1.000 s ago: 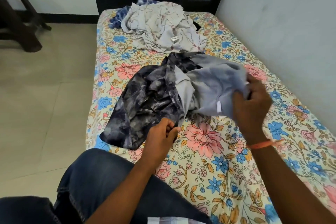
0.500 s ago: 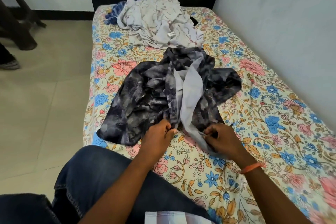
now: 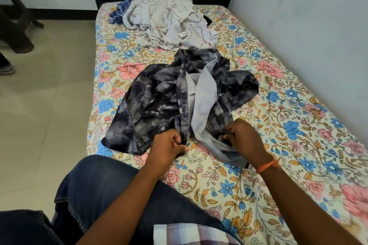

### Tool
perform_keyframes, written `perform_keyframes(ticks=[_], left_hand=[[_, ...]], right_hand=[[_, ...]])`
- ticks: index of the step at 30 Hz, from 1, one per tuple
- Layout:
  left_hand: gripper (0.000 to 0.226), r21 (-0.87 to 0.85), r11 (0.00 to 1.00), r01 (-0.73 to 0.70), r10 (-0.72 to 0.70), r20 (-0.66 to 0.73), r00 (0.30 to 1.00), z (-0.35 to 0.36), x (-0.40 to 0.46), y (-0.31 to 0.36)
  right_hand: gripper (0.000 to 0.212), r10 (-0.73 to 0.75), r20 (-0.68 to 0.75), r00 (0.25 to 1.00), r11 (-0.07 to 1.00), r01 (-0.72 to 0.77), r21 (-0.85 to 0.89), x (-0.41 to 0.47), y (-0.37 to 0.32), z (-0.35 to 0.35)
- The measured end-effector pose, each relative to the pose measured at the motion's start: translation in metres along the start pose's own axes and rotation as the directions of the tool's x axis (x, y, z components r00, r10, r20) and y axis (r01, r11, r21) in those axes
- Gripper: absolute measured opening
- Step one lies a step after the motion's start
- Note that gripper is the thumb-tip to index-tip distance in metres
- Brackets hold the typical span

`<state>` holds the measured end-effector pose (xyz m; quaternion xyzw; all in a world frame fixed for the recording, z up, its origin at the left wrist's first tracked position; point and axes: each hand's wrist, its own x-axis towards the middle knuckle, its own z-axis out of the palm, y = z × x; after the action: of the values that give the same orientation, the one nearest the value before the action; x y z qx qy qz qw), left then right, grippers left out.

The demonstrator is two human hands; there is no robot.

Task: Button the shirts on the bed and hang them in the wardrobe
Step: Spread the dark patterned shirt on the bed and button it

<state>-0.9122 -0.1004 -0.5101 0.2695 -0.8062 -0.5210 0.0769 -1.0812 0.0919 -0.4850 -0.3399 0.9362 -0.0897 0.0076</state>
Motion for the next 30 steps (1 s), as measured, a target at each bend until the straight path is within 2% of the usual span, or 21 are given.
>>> perform_keyframes(ticks=[2, 6, 12, 16, 19, 23, 26, 30], left_hand=[[0.032, 0.027, 1.0, -0.008, 0.008, -0.012, 1.0, 0.0, 0.0, 0.0], [0.034, 0.099, 0.995, -0.018, 0.023, -0.044, 0.999, 0.001, 0.0, 0.002], [0.033, 0.228, 0.974, 0.003, 0.001, -0.016, 1.0, 0.0, -0.001, 0.003], [0.023, 0.26, 0.966, 0.0, -0.012, 0.042, 0.999, 0.002, 0.0, 0.005], [0.013, 0.352, 0.935, -0.034, 0.012, 0.065, 0.998, 0.002, 0.0, 0.007], [0.009, 0.451, 0.886, -0.113, 0.084, 0.083, 0.993, 0.002, -0.001, 0.007], [0.013, 0.547, 0.807, -0.221, 0.191, 0.112, 0.975, 0.006, -0.002, 0.01], [0.014, 0.576, 0.781, -0.24, 0.218, 0.109, 0.97, 0.009, -0.001, 0.008]], right_hand=[[0.018, -0.012, 0.001, 1.0, 0.999, 0.012, 0.035, -0.003, 0.004, -0.005], [0.028, -0.127, 0.011, 0.992, 0.989, 0.125, 0.08, -0.018, 0.002, 0.0], [0.038, 0.005, 0.035, 0.999, 0.999, -0.006, 0.036, -0.029, -0.007, 0.012], [0.032, 0.153, 0.113, 0.982, 0.98, -0.165, 0.11, -0.026, -0.015, 0.011], [0.026, 0.154, 0.109, 0.982, 0.987, -0.157, 0.027, -0.021, -0.024, 0.01], [0.017, 0.05, 0.008, 0.999, 0.996, -0.049, -0.069, -0.027, -0.03, 0.012], [0.017, -0.004, -0.11, 0.994, 1.0, 0.005, 0.012, -0.033, -0.029, 0.009], [0.031, 0.055, -0.307, 0.95, 0.989, -0.01, 0.146, -0.042, -0.029, 0.005]])
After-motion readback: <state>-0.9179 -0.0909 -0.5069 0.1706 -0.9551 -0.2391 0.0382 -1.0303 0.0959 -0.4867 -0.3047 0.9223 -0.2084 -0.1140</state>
